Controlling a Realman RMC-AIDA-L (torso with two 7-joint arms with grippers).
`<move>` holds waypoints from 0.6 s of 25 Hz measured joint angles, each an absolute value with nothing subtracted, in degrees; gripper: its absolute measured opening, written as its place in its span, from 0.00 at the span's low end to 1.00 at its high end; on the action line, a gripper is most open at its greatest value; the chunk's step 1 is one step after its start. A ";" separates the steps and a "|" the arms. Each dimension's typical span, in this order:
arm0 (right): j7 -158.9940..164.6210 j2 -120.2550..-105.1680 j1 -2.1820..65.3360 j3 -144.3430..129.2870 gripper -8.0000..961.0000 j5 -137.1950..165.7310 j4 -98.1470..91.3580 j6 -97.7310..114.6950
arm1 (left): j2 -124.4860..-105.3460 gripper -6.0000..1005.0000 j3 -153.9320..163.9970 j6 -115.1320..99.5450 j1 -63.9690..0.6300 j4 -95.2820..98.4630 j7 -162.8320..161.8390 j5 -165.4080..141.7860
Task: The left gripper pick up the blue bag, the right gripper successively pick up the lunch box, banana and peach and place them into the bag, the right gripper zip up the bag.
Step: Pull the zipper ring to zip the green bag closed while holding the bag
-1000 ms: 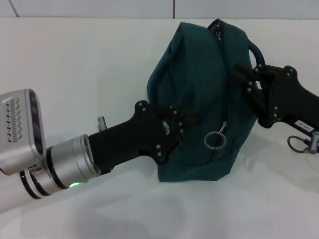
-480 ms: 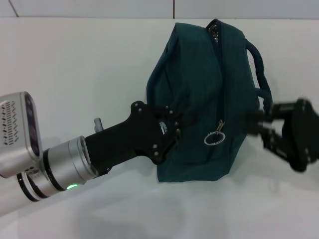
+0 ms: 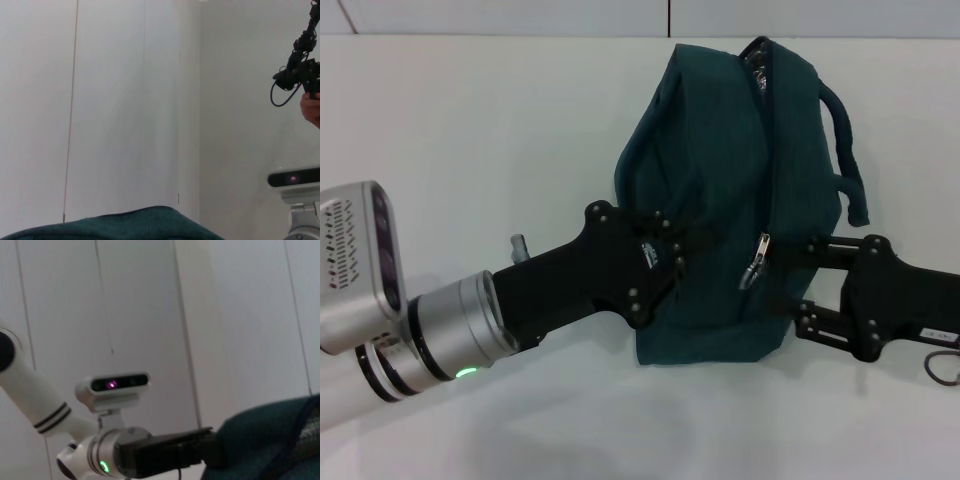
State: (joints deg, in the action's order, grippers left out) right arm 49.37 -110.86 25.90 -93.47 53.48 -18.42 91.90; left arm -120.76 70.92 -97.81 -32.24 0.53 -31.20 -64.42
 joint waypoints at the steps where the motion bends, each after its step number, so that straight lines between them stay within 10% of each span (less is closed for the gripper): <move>1: 49.48 -111.00 26.06 -93.53 0.45 53.52 -18.48 91.18 | -120.76 0.05 70.92 -97.82 -32.26 0.53 -31.20 -64.42; 15: 49.44 -112.78 28.00 -93.49 0.52 59.59 -19.27 92.35 | -120.76 0.05 70.88 -98.29 -31.96 0.53 -31.20 -64.41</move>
State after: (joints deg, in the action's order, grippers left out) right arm 49.44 -112.78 28.00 -93.49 59.59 -19.27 92.35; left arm -120.76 70.88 -98.29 -31.96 0.53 -31.20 -64.41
